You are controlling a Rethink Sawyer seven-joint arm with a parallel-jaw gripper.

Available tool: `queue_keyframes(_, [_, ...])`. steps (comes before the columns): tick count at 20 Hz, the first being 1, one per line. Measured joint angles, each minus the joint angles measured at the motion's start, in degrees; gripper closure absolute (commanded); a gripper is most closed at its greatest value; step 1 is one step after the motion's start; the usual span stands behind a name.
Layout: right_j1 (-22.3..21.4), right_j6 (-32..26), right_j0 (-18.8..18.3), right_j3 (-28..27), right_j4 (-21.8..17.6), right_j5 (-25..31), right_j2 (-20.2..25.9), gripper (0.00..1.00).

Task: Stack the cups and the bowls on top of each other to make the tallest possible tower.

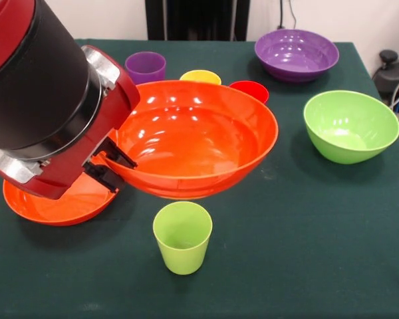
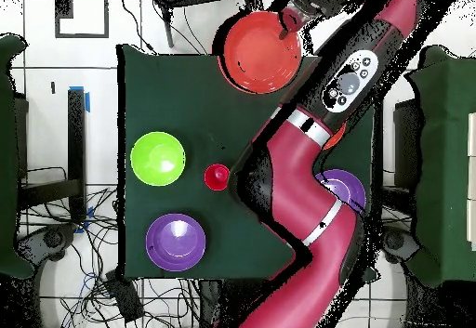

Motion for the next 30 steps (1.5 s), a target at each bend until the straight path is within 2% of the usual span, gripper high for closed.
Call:
queue_keyframes(19, [0.6, 0.0, 0.0, 0.0, 0.0, 0.4, 0.0, 1.0])
queue_keyframes(30, [3.0, 0.0, 0.0, 0.0, 0.0, 0.4, 0.0, 1.0])
